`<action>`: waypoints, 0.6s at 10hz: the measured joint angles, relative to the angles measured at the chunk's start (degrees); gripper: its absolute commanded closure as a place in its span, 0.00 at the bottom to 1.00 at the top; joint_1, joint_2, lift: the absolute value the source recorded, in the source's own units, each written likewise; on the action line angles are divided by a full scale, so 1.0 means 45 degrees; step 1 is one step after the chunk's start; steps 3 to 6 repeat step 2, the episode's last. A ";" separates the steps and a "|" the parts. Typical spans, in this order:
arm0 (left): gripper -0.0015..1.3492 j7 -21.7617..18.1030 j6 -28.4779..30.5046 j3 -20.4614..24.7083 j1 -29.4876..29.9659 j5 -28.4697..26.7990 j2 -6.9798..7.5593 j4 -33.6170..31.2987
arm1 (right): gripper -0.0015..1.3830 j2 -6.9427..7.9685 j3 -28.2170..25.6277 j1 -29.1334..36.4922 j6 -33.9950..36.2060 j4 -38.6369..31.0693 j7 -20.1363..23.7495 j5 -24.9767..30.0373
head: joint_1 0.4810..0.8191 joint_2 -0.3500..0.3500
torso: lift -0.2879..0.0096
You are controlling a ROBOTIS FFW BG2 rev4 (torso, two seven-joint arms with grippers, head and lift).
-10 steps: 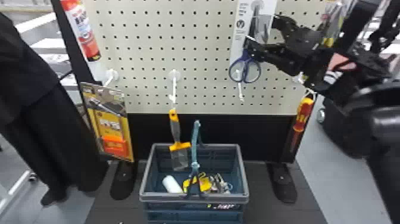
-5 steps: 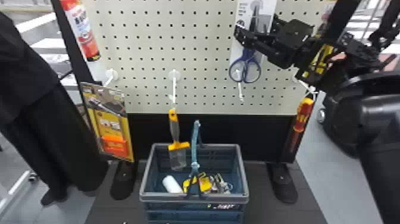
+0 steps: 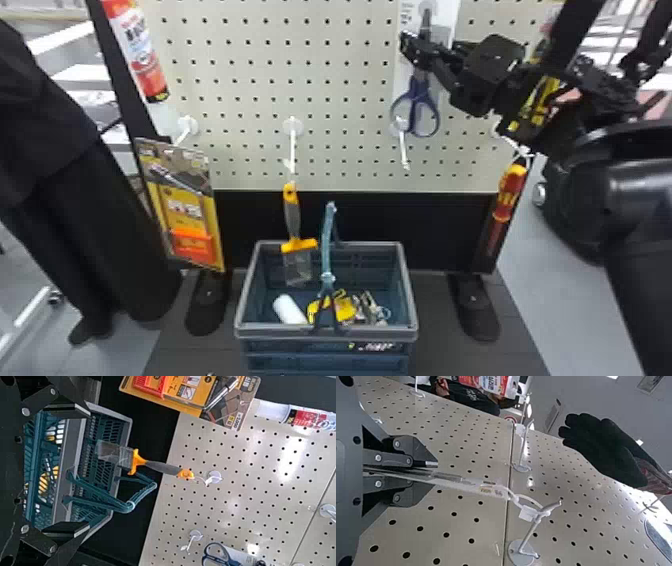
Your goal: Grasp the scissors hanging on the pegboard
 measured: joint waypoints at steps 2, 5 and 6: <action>0.22 0.0019 0.0001 -0.0001 0.0004 0.0000 0.0000 -0.0002 | 0.78 -0.0002 -0.0001 0.0022 0.0000 0.0002 -0.0005 0.0000 | 0.20 0.50 | 0.63; 0.22 0.0019 0.0001 -0.0001 0.0004 0.0000 0.0000 -0.0002 | 0.78 -0.0002 -0.0001 0.0022 0.0000 0.0002 -0.0005 0.0000 | 0.20 0.50 | 0.63; 0.22 0.0019 0.0001 -0.0001 0.0004 0.0000 0.0000 -0.0002 | 0.78 -0.0002 -0.0001 0.0022 0.0000 0.0002 -0.0005 0.0000 | 0.20 0.50 | 0.63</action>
